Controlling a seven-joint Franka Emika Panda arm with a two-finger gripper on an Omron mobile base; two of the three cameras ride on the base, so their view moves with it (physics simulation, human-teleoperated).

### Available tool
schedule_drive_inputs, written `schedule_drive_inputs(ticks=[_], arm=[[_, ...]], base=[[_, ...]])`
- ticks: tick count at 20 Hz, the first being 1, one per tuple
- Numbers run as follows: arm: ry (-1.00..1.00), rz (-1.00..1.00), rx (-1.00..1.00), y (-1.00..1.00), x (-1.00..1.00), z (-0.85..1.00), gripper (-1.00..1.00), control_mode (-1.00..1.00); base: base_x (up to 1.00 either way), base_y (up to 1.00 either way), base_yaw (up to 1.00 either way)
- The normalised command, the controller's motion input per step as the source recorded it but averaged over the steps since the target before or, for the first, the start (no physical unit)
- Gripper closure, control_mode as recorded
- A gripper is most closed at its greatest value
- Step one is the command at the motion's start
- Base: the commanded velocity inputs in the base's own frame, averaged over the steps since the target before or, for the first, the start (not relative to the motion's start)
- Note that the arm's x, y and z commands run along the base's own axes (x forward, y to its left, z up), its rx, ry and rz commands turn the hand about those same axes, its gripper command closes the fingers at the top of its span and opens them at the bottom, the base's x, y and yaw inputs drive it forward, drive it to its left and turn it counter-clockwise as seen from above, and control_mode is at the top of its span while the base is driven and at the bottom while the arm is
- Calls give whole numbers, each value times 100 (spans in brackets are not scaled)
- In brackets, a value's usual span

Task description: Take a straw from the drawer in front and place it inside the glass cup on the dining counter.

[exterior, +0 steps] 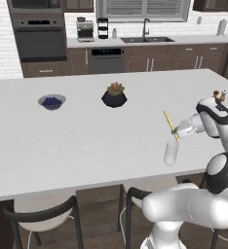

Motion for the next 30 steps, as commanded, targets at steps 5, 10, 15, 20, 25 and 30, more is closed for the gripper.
schedule_drive_inputs(ticks=[5, 10, 15, 20, 25, 30], arm=[[-1, 6, 1, 5, 8, -25, 100, -100], [-3, 1, 1, 18, 9, -22, 100, -100], [-2, 0, 2, 21, 7, -12, 100, -100], [-2, 0, 4, 1, 8, -11, 100, -100], [-1, 0, 5, 0, 3, -3, 100, -100], [-1, 0, 4, -7, 0, -1, 100, -100]], base=[[0, 0, 0], [0, 0, 0], [0, 0, 0], [0, 0, 0], [0, 0, 0], [0, 0, 0]])
